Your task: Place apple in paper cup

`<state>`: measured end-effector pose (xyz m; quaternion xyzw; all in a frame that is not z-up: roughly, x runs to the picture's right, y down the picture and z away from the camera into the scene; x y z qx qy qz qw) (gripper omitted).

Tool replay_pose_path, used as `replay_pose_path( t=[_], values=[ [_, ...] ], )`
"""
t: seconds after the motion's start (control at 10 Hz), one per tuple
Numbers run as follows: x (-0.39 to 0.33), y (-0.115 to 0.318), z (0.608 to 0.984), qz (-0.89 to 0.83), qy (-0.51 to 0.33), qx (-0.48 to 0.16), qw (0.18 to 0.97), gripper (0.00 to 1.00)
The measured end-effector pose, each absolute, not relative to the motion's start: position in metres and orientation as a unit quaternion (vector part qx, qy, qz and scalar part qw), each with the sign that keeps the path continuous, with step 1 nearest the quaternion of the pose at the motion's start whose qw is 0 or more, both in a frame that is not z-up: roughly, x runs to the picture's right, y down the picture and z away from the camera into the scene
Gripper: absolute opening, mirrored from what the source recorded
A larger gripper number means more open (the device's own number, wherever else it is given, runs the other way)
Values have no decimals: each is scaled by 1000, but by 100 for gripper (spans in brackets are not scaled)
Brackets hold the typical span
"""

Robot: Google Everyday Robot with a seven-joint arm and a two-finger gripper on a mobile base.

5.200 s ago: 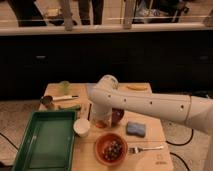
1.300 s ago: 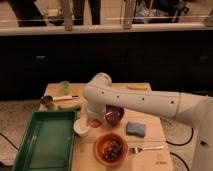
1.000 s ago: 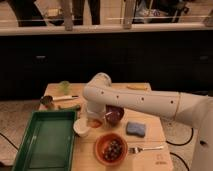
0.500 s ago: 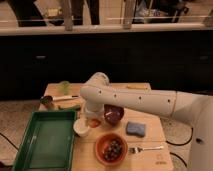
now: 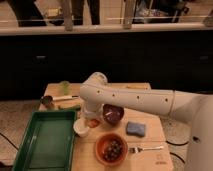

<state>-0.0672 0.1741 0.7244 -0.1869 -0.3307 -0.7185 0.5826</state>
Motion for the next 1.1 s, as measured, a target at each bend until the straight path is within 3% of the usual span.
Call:
replay_pose_path(
  t=[1.1],
  values=[
    [-74,180,726,-736,-344,-180,554,1]
  ],
)
